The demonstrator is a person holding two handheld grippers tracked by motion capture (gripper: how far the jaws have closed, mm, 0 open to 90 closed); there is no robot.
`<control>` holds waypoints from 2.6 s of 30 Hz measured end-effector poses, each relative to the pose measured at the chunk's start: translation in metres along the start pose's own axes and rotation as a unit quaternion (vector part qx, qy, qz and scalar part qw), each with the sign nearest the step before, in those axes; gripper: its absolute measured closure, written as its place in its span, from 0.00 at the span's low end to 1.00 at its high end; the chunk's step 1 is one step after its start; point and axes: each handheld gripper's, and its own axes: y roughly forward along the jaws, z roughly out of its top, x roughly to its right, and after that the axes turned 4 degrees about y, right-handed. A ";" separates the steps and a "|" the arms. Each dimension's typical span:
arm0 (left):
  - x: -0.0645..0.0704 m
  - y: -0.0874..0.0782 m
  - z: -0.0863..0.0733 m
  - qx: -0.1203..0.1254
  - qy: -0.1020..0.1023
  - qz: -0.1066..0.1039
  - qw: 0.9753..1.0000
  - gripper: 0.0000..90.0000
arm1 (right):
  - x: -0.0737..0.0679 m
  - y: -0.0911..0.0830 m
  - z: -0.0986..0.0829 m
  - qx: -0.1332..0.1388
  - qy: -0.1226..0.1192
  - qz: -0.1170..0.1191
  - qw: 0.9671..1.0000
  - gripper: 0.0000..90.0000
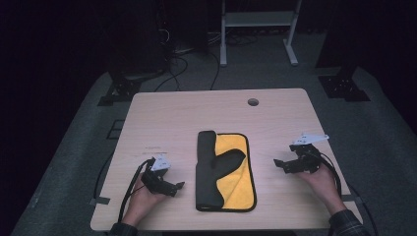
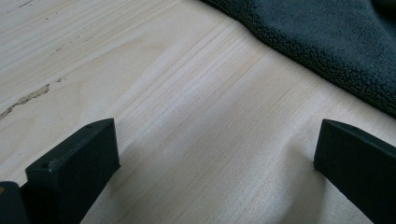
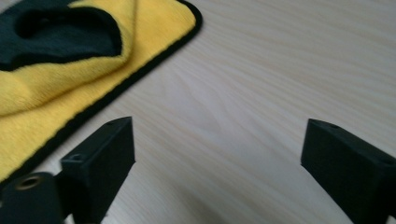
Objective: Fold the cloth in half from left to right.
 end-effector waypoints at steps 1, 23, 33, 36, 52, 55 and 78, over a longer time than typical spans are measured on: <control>0.000 0.000 0.000 -0.001 0.002 0.000 1.000 0.00 | -0.002 0.000 0.003 0.003 -0.003 0.004 1.000 0.14; 0.000 0.000 0.000 -0.001 0.000 -0.001 1.000 0.00 | -0.060 0.044 0.050 0.013 -0.073 0.120 0.990 0.36; 0.000 0.000 0.000 0.000 -0.001 -0.002 1.000 0.00 | -0.089 0.063 0.068 0.019 -0.095 0.155 0.983 0.48; 0.000 0.000 0.000 0.001 -0.001 -0.002 1.000 0.00 | -0.098 0.069 0.072 0.019 -0.103 0.164 0.981 0.51; 0.000 0.000 0.000 0.001 0.001 -0.003 1.000 0.00 | -0.138 0.114 0.076 -0.018 -0.142 0.182 0.973 0.57; -0.001 0.000 0.000 0.000 0.002 -0.003 1.000 0.00 | -0.140 0.121 0.074 -0.030 -0.148 0.176 0.973 0.57; -0.001 0.000 0.000 -0.001 0.003 -0.004 1.000 0.00 | -0.139 0.124 0.075 -0.026 -0.146 0.163 0.975 0.93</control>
